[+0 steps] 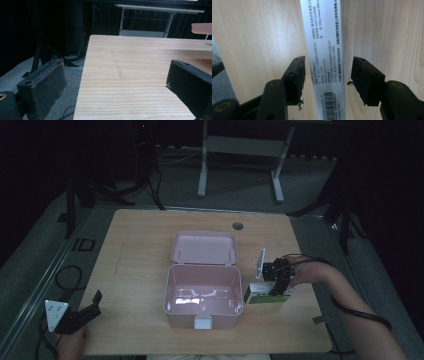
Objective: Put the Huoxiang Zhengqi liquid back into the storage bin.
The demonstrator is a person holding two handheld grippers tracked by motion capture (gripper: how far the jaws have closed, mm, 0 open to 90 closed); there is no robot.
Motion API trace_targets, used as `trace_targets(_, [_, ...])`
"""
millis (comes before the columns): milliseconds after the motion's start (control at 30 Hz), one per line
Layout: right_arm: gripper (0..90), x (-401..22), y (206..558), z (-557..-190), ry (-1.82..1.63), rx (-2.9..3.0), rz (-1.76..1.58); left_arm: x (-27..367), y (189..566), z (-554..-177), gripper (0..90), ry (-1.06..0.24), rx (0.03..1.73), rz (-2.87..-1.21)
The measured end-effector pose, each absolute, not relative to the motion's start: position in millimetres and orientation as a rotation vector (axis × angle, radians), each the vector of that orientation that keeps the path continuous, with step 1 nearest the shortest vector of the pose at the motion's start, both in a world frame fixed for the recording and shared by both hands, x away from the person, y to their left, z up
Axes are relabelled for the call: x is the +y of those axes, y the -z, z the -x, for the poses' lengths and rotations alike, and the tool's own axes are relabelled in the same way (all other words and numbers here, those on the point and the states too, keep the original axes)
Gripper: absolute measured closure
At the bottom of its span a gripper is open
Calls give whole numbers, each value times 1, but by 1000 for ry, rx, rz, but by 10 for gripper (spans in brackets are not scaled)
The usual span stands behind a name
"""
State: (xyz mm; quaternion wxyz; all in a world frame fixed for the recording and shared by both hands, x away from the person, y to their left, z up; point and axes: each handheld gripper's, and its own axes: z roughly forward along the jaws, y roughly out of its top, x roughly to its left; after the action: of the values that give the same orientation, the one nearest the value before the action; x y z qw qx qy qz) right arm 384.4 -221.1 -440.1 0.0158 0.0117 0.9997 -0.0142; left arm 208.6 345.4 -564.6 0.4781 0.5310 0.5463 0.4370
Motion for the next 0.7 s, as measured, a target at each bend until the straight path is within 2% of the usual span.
trace_targets(100, [475, -222, 444, -385, 50, 3114, -39, 345, 565, -209, 26, -1067, 1333, -1297])
trace_targets(167, [523, -222, 448, -384, 60, 3119, -36, 345, 565, -209, 26, -1066, 1334, -1297])
trace_targets(300, [564, -221, 454, -384, 74, 3122, -33, 345, 565, -209, 26, -1067, 1334, -1297])
trace_targets(700, [613, -219, 457, -383, 115, 3122, -11, 346, 565, -209, 26, -1065, 1337, -1296])
